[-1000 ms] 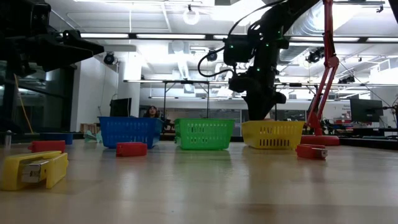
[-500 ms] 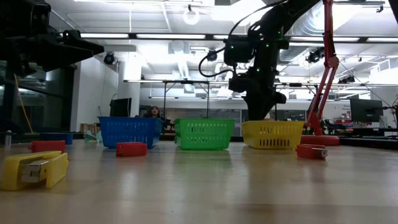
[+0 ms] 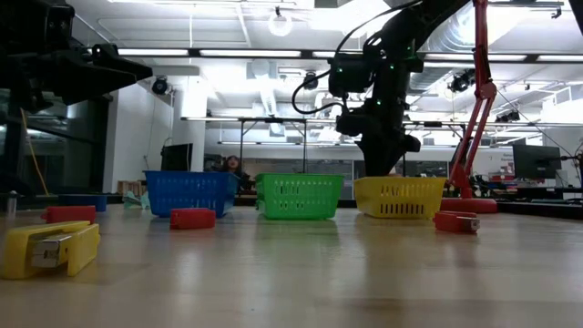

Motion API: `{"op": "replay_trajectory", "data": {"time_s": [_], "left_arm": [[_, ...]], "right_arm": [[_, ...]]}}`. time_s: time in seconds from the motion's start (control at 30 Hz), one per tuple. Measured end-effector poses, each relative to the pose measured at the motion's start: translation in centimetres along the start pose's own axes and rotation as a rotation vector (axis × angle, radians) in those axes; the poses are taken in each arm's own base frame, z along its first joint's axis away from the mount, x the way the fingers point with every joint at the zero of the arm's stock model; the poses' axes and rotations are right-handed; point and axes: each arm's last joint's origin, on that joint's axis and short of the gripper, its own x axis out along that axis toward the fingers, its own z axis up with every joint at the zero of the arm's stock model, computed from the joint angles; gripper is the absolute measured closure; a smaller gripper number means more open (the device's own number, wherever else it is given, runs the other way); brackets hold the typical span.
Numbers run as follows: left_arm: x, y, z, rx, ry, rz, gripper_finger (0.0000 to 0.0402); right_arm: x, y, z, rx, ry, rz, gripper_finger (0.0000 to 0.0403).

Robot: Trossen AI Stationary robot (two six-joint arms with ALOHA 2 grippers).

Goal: Pick and place Stapler, Stapler remover, tape
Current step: Put the pink tape into the yellow bin, then put the white staple remover into the green bin

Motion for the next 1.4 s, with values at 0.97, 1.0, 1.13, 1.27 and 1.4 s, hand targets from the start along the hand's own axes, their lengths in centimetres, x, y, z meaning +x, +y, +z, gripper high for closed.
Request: {"op": "replay_trajectory", "data": {"time_s": [0.97, 1.0, 1.13, 1.27, 1.4], "left_arm": [[0.0, 0.0, 0.0, 0.000, 0.000, 0.000, 0.0175], [0.0, 0.0, 0.0, 0.000, 0.000, 0.000, 0.0175], [0.0, 0.0, 0.0, 0.000, 0.000, 0.000, 0.0175], [0.0, 0.0, 0.0, 0.000, 0.000, 0.000, 0.0175], [0.0, 0.0, 0.0, 0.000, 0.000, 0.000, 0.0175]], "right_arm": [[-1.2, -0.3, -0.2, 0.008, -0.011, 0.010, 0.0263], [-1.3, -0.3, -0.2, 0.009, -0.011, 0.008, 0.0259], [-1.9, -0.4, -0.3, 0.009, -0.018, 0.011, 0.0244], [-2.6, -0.4, -0.5, 0.010, -0.031, 0.017, 0.0234], [-3.4, -0.5, -0.6, 0.010, -0.047, 0.024, 0.0229]]}}
